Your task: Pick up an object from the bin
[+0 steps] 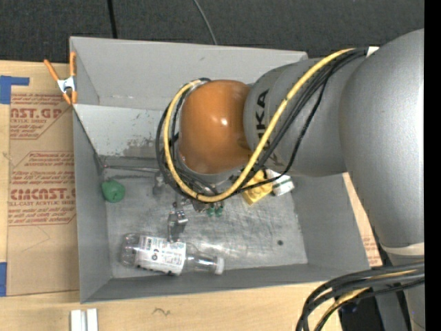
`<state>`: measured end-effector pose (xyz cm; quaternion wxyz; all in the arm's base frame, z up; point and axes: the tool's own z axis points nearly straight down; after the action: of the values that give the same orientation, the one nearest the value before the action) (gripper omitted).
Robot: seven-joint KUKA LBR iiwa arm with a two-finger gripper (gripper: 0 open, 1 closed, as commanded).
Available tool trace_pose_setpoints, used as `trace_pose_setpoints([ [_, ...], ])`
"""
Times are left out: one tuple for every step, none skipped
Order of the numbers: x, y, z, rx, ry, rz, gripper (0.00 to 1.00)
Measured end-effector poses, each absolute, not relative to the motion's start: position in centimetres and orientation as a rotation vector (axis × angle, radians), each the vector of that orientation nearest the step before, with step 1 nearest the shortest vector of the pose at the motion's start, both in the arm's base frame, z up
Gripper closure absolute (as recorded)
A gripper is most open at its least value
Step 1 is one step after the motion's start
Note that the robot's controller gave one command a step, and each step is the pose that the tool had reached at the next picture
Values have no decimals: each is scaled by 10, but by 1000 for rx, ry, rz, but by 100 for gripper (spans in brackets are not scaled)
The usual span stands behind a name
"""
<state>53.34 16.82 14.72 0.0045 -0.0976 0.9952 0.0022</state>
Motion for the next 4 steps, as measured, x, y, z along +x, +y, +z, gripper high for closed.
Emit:
trace_pose_setpoints([
  [534, 148, 123, -512, 3090, -2, 0],
  [521, 197, 138, -547, 3083, -1, 0],
  [530, 219, 112, -714, 3033, 19, 0],
  [532, 213, 112, -737, 3024, 6, 0],
])
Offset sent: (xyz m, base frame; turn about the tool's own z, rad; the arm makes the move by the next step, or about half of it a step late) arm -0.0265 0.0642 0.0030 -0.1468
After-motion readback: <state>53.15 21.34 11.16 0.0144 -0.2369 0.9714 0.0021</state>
